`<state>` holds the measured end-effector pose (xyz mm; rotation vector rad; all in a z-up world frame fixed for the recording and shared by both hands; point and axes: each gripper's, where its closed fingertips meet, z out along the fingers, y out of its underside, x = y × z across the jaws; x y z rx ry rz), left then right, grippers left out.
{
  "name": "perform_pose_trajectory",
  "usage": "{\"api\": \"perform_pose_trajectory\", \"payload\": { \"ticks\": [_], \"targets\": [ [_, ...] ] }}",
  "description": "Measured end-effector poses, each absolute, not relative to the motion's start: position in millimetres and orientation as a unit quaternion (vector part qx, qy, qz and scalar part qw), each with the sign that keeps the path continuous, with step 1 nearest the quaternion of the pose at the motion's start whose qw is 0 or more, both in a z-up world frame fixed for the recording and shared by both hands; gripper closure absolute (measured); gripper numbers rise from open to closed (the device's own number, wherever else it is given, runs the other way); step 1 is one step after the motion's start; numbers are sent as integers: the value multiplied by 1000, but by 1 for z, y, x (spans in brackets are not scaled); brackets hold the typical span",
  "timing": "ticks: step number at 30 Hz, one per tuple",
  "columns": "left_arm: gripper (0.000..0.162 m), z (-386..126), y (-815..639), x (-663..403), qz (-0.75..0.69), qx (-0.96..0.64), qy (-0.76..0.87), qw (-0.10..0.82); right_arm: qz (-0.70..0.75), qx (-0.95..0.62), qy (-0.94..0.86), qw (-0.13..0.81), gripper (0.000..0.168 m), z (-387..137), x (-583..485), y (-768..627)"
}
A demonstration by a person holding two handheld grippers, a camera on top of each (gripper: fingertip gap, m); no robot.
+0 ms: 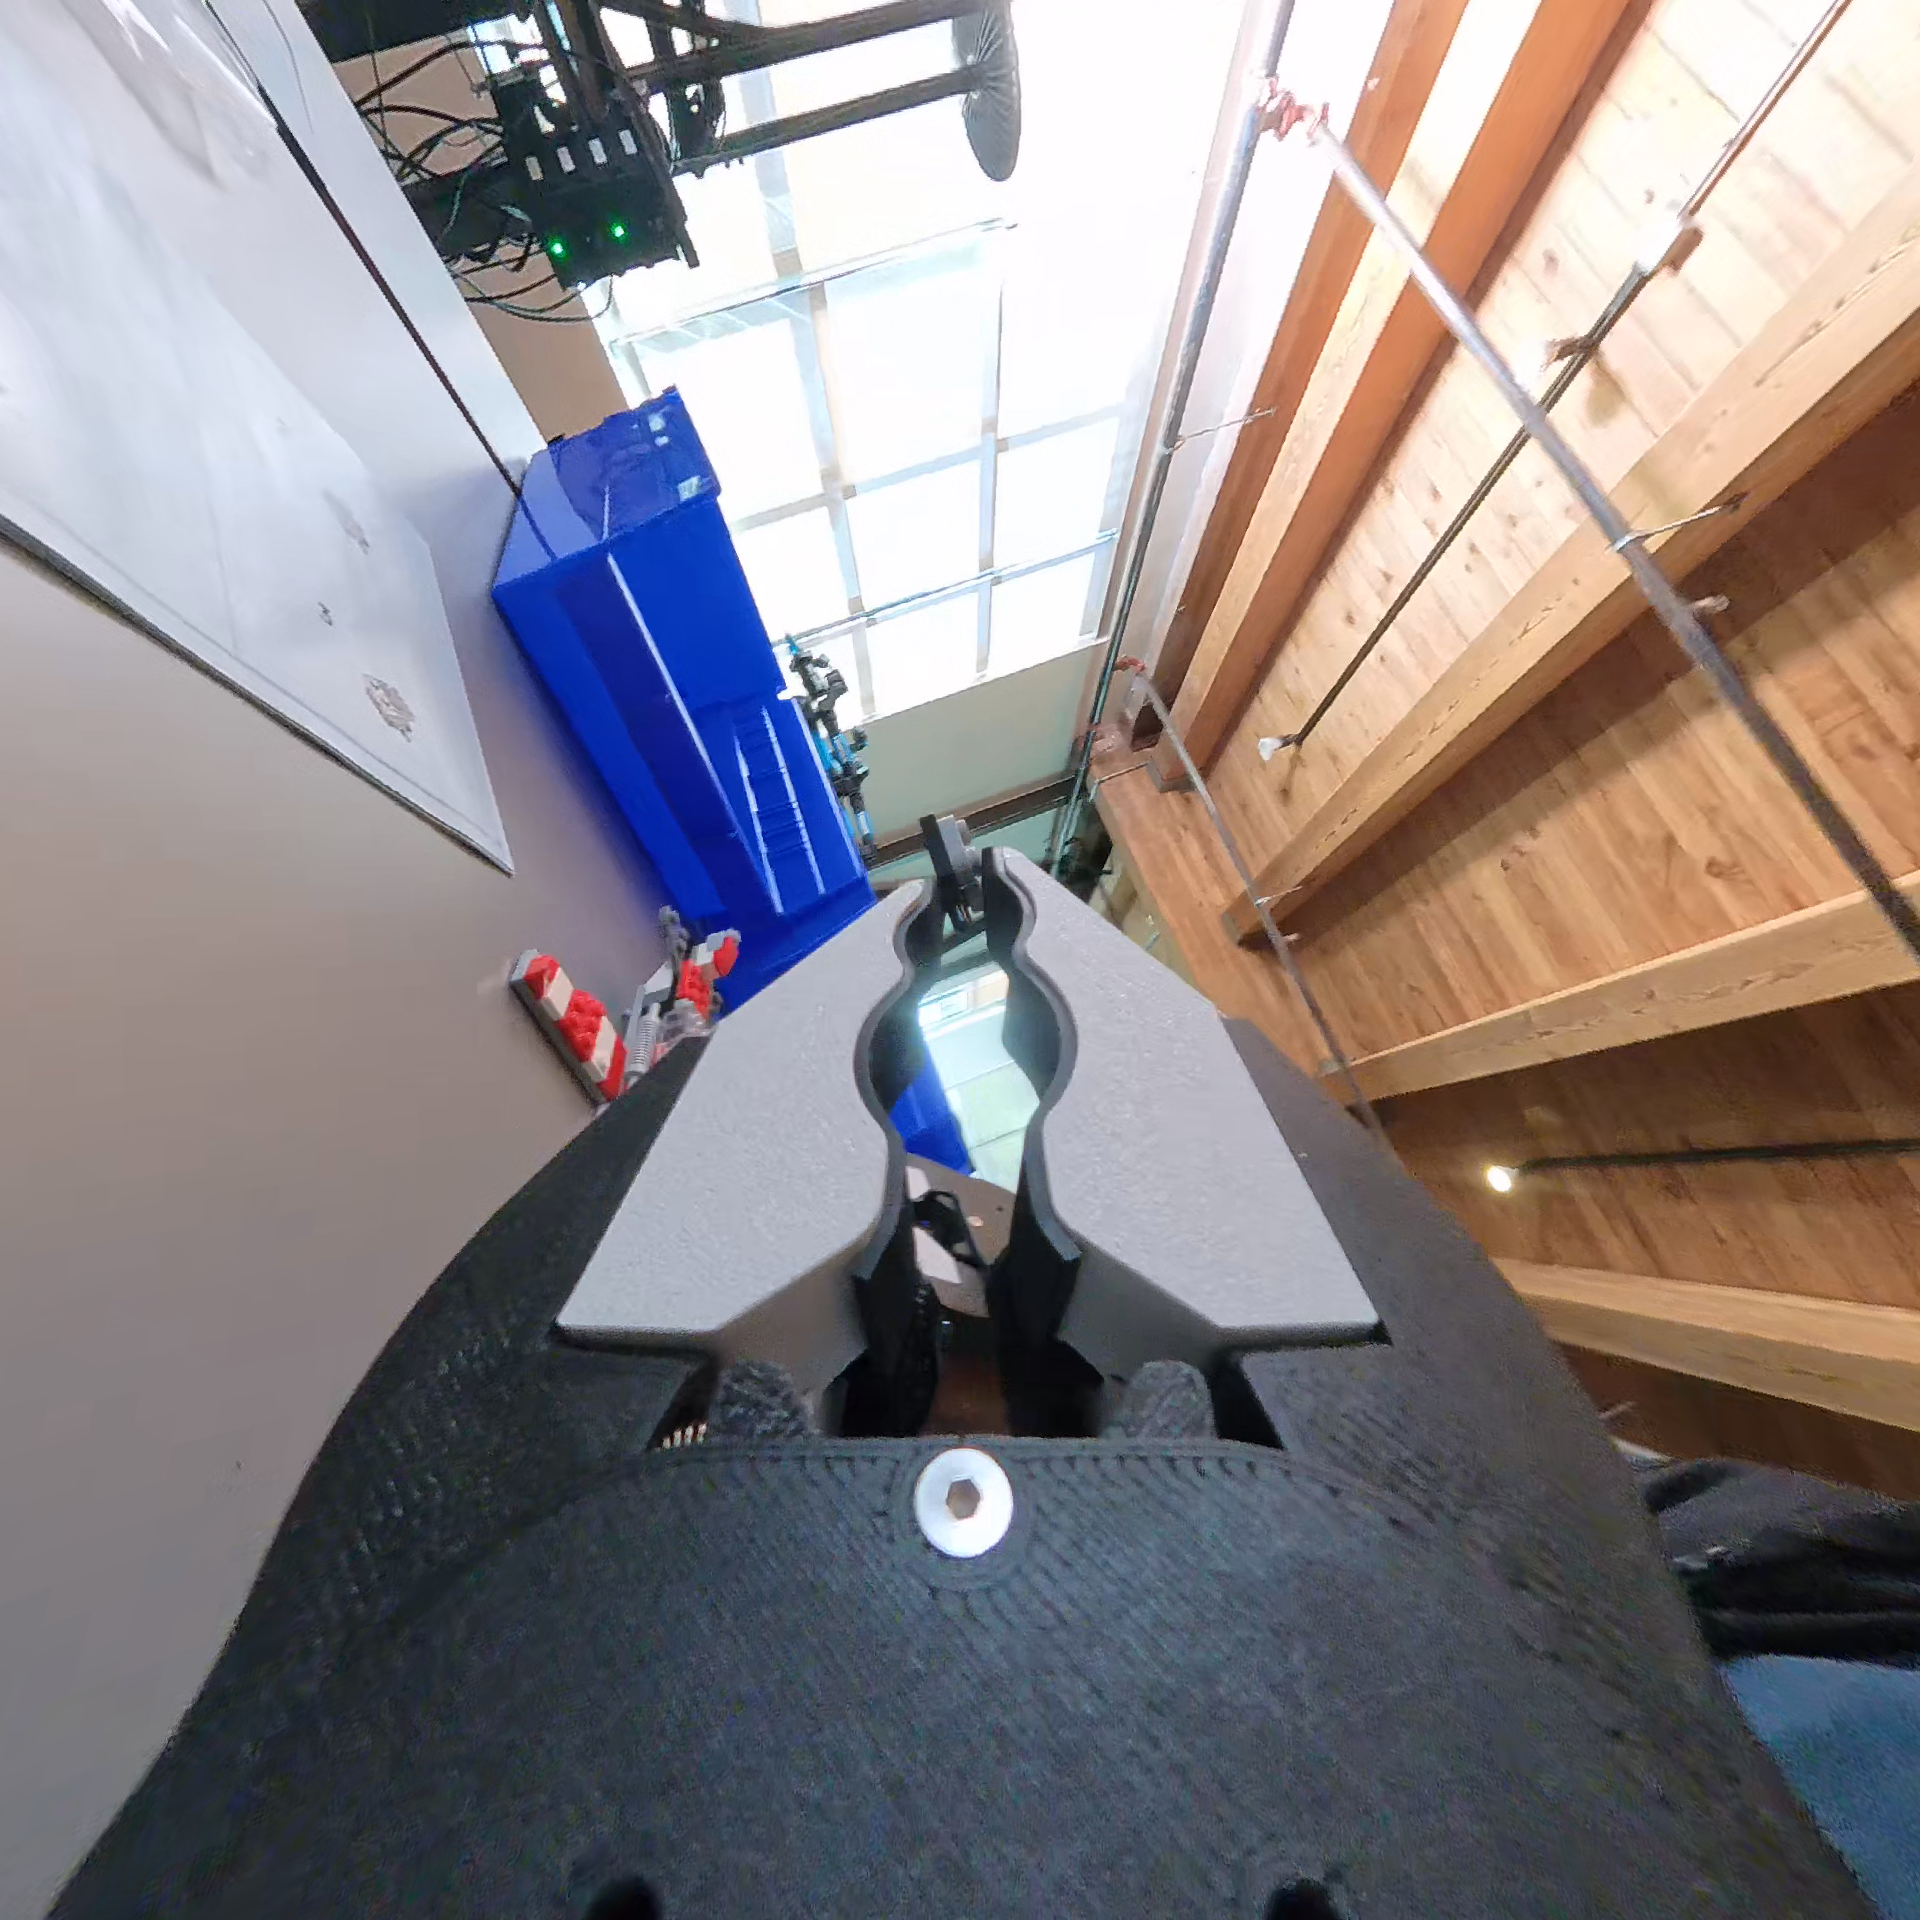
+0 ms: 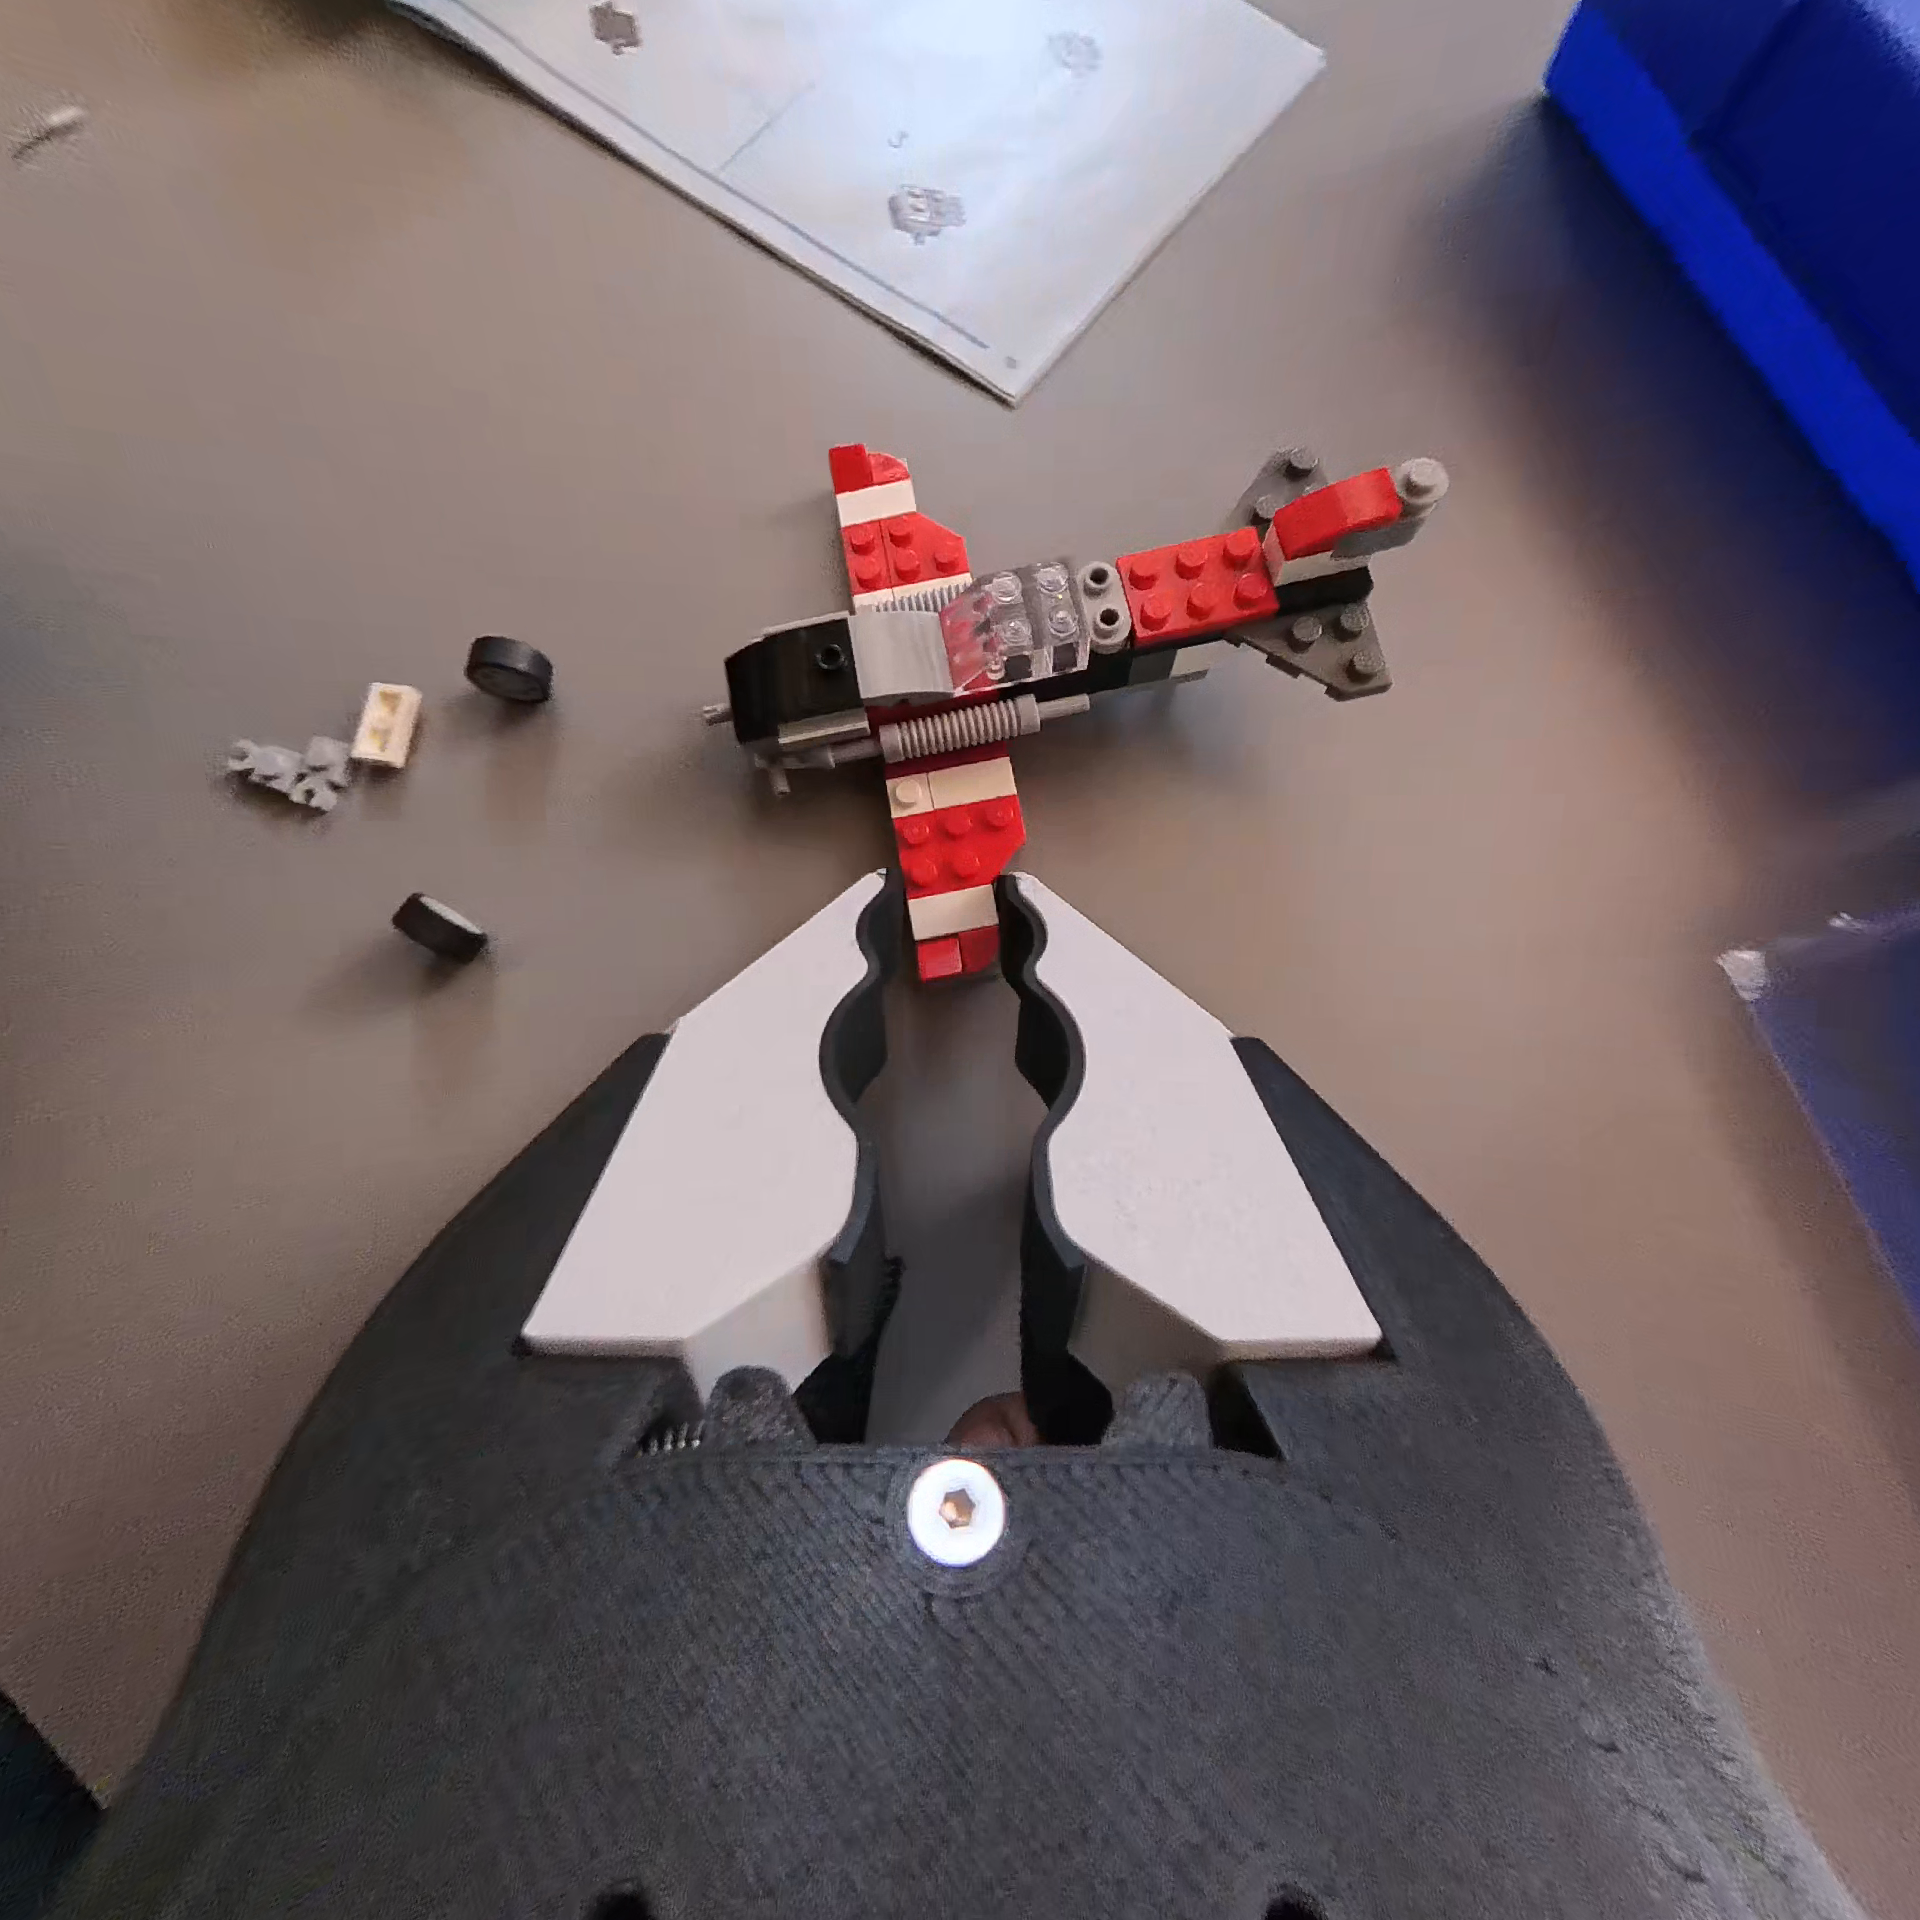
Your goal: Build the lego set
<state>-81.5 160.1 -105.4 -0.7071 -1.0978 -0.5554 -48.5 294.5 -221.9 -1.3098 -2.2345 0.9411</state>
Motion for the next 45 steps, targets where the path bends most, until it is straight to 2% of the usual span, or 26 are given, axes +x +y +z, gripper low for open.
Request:
{"api": "perform_pose_trajectory", "payload": {
  "ticks": [1, 3, 8, 15, 23, 28, 36, 45],
  "targets": [
    [152, -103, 155, -80, -261, -312, -504, 762, 333, -472, -792, 196, 148, -222, -49, 297],
    [152, -102, 146, -78, -266, -299, -509, 762, 335, -477, -786, 206, 140, -220, -47, 300],
    [153, -108, 130, -71, -262, -281, -530, 756, 376, -470, -761, 242, 135, -198, -29, 300],
    [152, -116, 152, -60, -267, -320, -535, 735, 530, -316, -739, 271, 136, -135, -11, 218],
    [152, -133, 155, -70, -211, -404, -536, 710, 611, -303, -714, 159, 113, -135, -33, 163],
    [153, -137, 153, -71, -233, -397, -533, 711, 578, -320, -728, 183, 117, -147, -52, 169],
    [153, -141, 163, -69, -231, -426, -527, 698, 567, -315, -735, 200, 136, -149, -61, 171],
    [153, -143, 169, -65, -205, -470, -513, 688, 572, -300, -733, 213, 143, -146, -63, 170]
  ]
}}
